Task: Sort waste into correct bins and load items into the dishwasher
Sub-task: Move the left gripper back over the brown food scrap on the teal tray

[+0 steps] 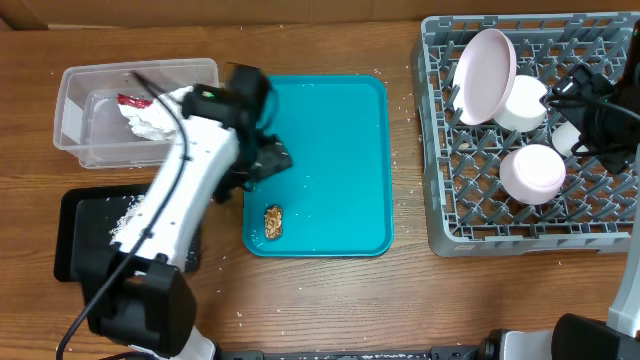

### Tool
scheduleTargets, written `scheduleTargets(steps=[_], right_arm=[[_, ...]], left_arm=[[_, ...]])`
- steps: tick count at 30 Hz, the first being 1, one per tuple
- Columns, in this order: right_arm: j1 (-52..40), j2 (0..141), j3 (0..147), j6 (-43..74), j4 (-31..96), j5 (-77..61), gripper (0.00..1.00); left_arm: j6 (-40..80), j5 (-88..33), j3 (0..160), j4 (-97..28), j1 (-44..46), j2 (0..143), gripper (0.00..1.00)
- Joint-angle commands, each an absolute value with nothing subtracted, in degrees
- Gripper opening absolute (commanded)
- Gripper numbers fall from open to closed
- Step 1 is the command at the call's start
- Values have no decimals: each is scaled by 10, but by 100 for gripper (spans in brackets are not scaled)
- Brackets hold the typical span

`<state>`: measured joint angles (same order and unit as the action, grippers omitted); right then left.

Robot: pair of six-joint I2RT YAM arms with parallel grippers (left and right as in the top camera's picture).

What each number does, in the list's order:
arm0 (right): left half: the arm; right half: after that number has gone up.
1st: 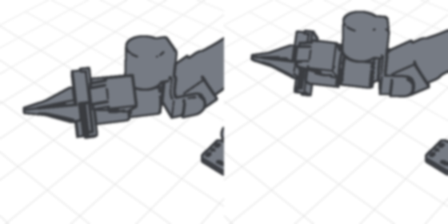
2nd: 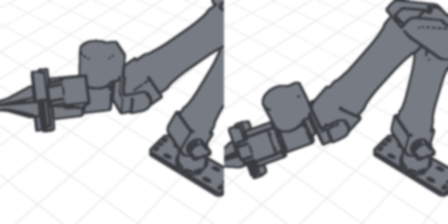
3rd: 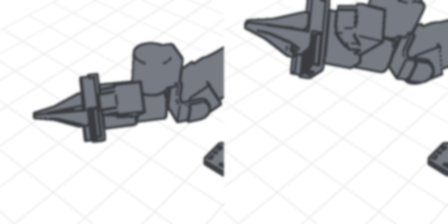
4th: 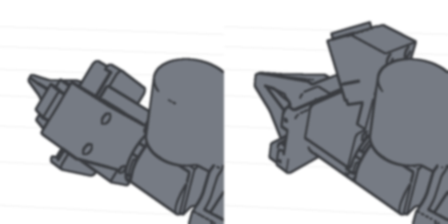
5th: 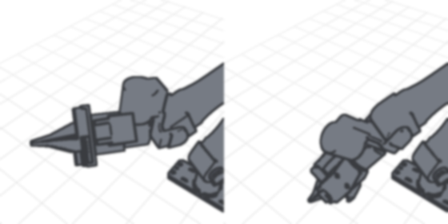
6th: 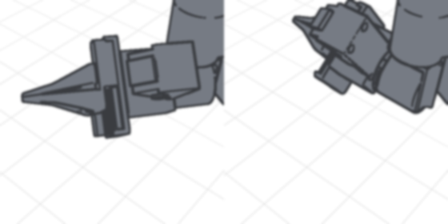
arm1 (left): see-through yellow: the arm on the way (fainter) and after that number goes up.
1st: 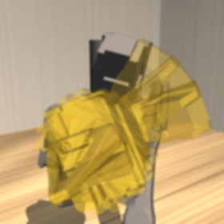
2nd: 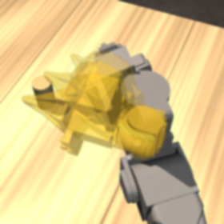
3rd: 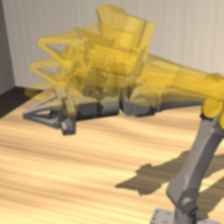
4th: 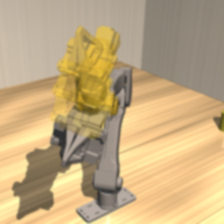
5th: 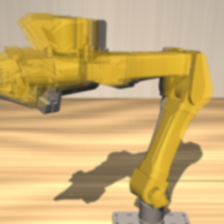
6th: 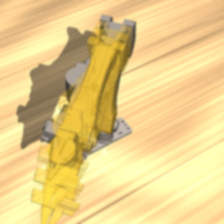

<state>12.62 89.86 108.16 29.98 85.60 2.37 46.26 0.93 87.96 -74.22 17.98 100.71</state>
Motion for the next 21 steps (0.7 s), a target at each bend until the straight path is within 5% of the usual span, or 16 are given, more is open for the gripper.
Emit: scheduleTargets(steps=[1,12,21], right_arm=[[126,896,1087,300,854,29,100],[126,896,1087,300,854,29,100],[126,896,1087,300,854,29,100]], left_arm=[[451,21,854,-726,216,997,100],[556,14,754,-653,244,1000,100],[501,27,717,-603,243,1000,100]])
